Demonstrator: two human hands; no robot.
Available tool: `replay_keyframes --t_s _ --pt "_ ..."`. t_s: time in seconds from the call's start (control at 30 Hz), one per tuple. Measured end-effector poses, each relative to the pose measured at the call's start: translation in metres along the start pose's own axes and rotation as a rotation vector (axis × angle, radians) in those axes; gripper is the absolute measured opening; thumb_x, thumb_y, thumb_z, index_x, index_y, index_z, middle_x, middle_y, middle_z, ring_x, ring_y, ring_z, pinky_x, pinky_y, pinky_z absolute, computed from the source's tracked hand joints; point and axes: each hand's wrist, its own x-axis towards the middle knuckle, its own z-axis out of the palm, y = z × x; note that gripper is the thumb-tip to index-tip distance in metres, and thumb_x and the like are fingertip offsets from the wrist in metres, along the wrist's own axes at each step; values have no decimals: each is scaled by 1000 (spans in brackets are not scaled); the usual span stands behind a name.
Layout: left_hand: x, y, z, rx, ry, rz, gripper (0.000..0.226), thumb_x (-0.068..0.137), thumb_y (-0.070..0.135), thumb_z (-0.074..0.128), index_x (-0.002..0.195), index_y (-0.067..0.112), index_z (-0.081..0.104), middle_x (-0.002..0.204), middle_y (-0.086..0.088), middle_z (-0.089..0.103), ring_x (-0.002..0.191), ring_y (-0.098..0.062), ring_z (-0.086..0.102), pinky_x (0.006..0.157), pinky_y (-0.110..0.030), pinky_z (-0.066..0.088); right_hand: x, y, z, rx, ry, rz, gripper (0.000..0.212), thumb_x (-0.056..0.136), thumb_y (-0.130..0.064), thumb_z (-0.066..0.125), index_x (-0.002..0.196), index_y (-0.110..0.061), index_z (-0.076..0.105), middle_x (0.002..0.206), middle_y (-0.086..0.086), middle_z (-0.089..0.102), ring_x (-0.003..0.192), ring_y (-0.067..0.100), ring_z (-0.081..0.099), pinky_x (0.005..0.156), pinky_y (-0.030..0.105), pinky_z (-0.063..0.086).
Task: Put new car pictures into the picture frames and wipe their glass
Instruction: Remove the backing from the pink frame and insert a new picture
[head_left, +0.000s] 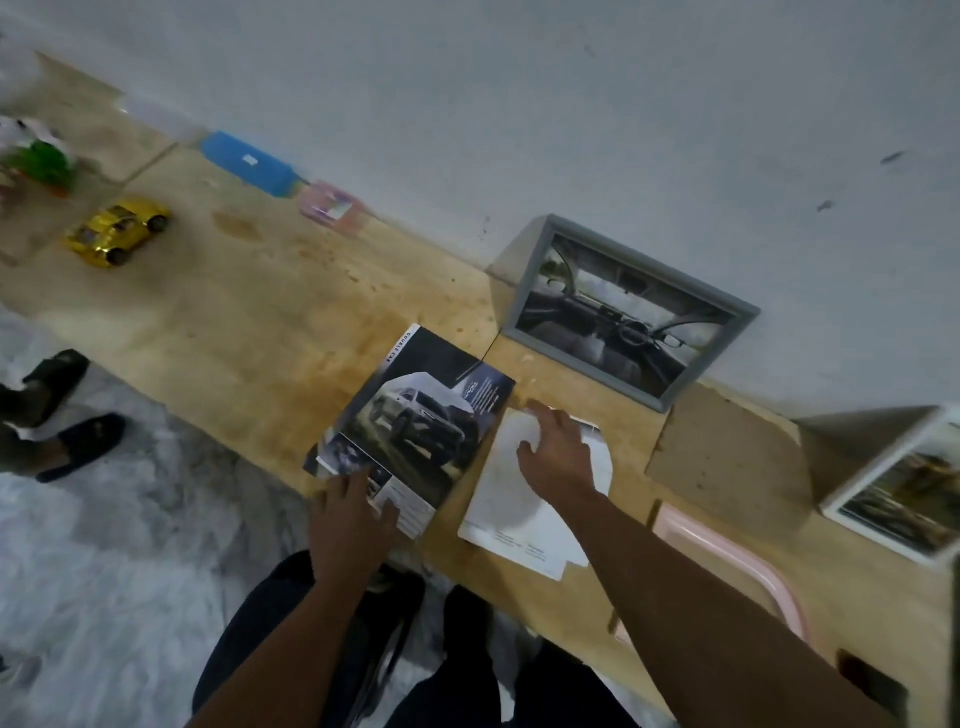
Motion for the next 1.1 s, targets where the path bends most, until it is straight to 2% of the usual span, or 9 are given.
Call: replay_keyframes --t_s 0.1,0.17,0.43,0.53,0.63,0.73,0.8,0.9,1.1 --pt "12 7 10 205 -190 202 75 94 48 62 159 30 30 167 -6 25 152 -37 21 114 -58 34 -3 47 -15 -337 -111 56 98 86 -56 69 160 -31 10 170 3 7 156 35 10 119 60 25" --pt "19 10 14 294 -262 239 78 94 56 57 161 35 23 172 -2 11 157 -34 7 119 -58 26 -5 71 -22 -425 -169 74 110 79 -68 71 160 -31 6 171 1 1 156 33 8 118 63 24" --pt "25 12 17 372 -227 267 79 90 56 62 159 35 30 170 -5 17 156 -35 14 119 -59 27 -8 75 -28 -361 -37 58 124 68 -59 85 159 -35 5 150 10 35 138 36 37 113 58 33" --pt "21 18 12 338 -155 300 74 89 51 65 155 30 41 164 -9 32 152 -38 26 117 -60 30 -14 71 -32 -37 11 123 117 73 -39 89 161 -30 11 148 11 41 128 36 51 102 51 48" --pt "18 30 11 103 -31 431 61 87 54 55 139 21 58 138 -7 59 126 -34 56 104 -55 47 -22 74 -48 490 3 303 99 65 -34 95 148 -15 44 138 6 58 116 27 60 93 39 53" --pt "5 70 8 -321 -162 341 64 84 69 52 126 22 65 106 4 70 95 -13 69 83 -41 59 -47 85 -71 1038 -14 434 90 60 -35 100 137 -12 58 125 7 73 105 30 73 88 52 61" --pt "-8 113 7 -555 -344 188 67 81 73 58 126 24 65 105 5 74 91 -8 72 84 -38 60 -70 93 -83 1281 -50 429 73 71 -24 96 133 -12 60 121 9 75 105 32 75 87 55 61" --pt "-34 171 21 -808 -617 21 39 93 46 71 125 25 63 115 4 75 99 -12 74 84 -38 61 -104 107 -91 1338 -19 431 72 71 -27 96 133 -17 60 121 6 75 107 31 74 90 58 60" --pt "-78 242 66 -757 -583 46 36 94 7 71 124 21 57 121 -1 69 97 -14 66 72 -28 53 -166 171 -101 1128 342 549 49 78 -45 87 113 -23 62 109 -3 74 99 21 73 83 47 64"
